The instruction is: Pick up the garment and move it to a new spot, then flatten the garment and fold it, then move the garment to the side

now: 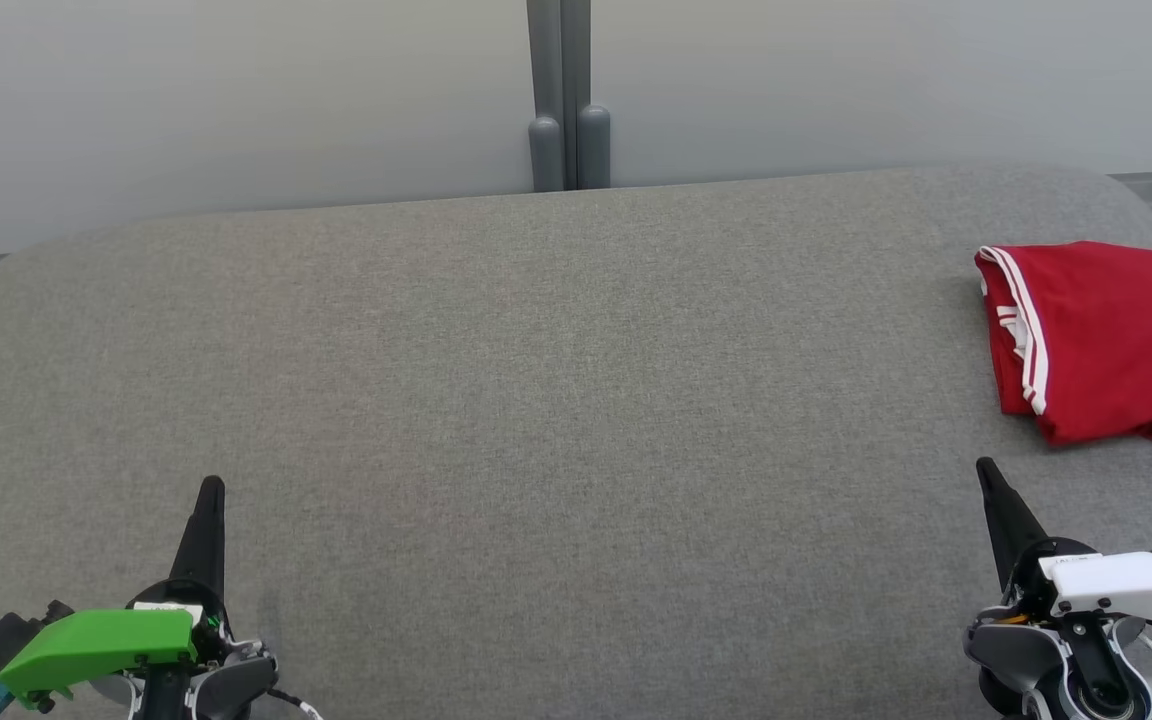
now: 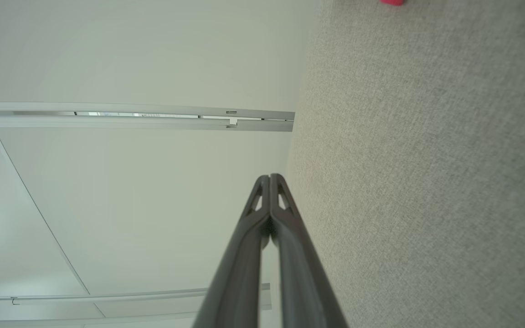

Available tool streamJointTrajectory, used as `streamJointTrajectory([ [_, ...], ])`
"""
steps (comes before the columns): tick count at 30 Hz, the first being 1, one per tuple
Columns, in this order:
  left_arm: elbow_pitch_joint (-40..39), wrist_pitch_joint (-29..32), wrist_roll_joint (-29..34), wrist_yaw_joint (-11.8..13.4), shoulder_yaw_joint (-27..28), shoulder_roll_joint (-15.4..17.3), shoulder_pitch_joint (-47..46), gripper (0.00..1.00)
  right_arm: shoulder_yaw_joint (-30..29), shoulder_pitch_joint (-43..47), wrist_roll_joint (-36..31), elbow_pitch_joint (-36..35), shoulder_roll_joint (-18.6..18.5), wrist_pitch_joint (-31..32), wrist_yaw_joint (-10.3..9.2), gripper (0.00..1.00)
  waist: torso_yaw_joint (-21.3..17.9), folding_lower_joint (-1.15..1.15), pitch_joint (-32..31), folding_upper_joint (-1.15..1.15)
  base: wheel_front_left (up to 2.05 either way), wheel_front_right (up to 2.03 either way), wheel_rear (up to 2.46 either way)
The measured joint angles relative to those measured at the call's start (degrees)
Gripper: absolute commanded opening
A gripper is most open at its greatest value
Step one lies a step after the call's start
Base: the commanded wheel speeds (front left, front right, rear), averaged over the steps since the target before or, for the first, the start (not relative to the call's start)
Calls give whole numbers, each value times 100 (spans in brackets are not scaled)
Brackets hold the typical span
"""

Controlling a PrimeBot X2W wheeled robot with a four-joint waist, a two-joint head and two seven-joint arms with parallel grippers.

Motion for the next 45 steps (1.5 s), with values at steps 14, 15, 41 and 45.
streamJointTrajectory([
  [14, -68, 130, -548, 0, 68, -5, -65, 0, 21, -86, 595, -23, -11, 149, 0, 0, -42, 0, 21, 0, 0, 0, 0],
  [15, -70, 142, -555, 0, 69, -5, -67, 0, 22, -86, 602, -24, -10, 149, 0, 0, -42, 0, 21, 0, 0, 0, 0],
  [41, -71, 142, -558, 0, 70, -7, -70, 0, 22, -87, 603, -25, -11, 149, 0, 0, -42, 0, 21, 0, 0, 0, 0],
  [45, -71, 142, -559, 0, 70, -7, -70, 0, 22, -87, 603, -25, -11, 149, 0, 0, -42, 0, 21, 0, 0, 0, 0],
])
